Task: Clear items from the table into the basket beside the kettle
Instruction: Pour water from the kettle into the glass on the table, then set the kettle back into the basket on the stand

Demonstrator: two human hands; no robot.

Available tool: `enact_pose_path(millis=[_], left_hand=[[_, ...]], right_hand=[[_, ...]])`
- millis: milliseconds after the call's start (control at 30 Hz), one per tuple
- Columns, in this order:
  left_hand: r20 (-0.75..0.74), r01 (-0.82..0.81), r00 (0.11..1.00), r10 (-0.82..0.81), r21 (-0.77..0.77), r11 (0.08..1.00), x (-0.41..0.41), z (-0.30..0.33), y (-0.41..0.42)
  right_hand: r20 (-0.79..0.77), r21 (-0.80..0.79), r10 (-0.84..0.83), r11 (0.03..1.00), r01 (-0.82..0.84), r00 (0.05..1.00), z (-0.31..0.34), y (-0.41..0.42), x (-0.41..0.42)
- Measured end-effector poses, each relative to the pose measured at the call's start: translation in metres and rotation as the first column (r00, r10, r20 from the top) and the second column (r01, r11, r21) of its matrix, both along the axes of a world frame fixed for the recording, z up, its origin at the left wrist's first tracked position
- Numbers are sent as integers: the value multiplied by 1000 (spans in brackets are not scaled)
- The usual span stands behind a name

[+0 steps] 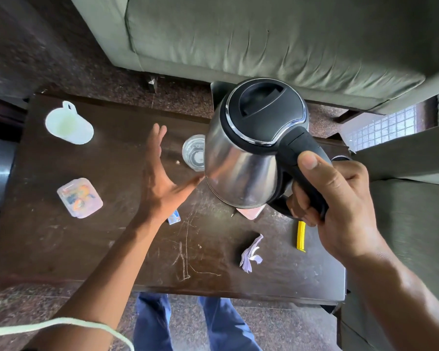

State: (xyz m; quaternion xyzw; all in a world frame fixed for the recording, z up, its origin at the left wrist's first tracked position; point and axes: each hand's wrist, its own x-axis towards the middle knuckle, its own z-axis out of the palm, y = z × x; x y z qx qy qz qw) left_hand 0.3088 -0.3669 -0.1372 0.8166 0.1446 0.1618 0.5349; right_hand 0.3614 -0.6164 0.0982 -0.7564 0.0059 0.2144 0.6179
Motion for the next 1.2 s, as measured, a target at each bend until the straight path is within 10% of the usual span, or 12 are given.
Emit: enact_pose_path(millis=[500,833,1200], left_hand=[[63,177,983,-171,-99,979,-83,137,63],[100,-57,991,84,-248,967,-116,177,136],[85,-300,948,307,-84,950,-181,184,253]], right_hand=[[66,21,166,986,-167,984,31,114,-20],[83,102,285,951,-292,955,40,233,-53],[120,182,453,865,-468,884,46,371,-100]])
